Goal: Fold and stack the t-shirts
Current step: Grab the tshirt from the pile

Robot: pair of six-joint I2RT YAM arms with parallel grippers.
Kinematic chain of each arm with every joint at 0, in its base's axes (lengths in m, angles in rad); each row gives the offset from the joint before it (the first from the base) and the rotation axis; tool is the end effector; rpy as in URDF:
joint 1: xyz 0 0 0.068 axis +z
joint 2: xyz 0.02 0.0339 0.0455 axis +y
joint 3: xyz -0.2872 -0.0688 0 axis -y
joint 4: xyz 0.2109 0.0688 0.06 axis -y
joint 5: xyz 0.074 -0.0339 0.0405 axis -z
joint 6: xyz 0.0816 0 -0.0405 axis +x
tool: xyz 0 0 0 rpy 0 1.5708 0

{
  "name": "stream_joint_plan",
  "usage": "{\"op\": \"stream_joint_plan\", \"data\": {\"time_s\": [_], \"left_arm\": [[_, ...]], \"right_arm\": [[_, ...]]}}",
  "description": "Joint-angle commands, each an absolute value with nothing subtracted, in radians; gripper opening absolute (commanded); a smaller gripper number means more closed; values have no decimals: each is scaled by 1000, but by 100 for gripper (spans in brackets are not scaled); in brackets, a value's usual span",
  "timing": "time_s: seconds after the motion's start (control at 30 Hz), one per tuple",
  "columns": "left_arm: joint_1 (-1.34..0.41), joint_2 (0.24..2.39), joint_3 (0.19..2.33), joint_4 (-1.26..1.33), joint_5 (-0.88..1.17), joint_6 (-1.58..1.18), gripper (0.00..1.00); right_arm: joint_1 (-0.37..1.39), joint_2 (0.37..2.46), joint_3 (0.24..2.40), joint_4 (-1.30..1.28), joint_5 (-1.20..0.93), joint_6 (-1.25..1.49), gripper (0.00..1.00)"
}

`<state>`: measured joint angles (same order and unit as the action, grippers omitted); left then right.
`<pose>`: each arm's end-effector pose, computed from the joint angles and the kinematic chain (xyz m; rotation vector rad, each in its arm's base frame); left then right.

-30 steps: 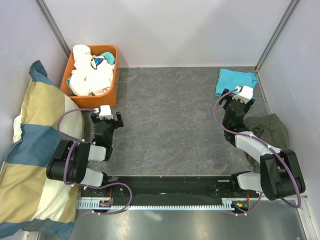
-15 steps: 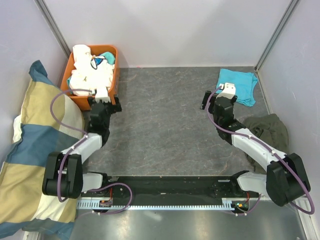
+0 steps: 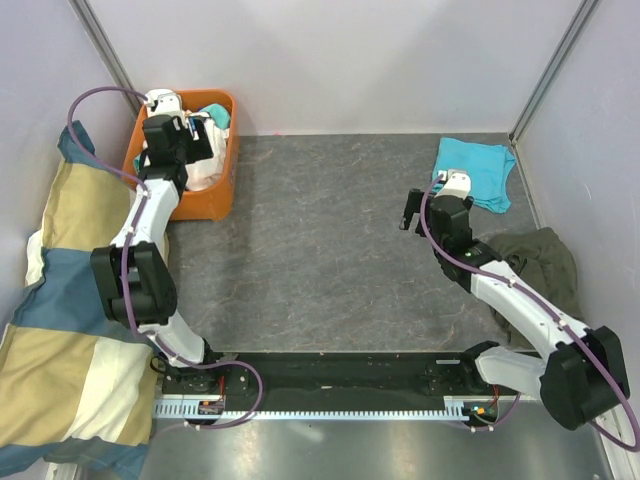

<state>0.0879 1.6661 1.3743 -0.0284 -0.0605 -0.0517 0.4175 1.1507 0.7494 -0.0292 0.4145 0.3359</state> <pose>0.4121 0.0413 0.3473 -0.1731 1.8833 0.0819 0.2469 0.0736 0.2865 0.1828 1.9550 0.0785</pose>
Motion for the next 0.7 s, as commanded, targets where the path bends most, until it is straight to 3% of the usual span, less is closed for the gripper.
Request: {"op": "stream_joint_plan", "data": {"time_s": [0.0,0.67], "left_arm": [[101,1756,1540,-213,-5,-38,91],[140,1957,1736,-186,3,-72,88]], "right_arm": [[426,1080,746,-109,393,373,98],[425,1034,664,-129,396,371,98]]}}
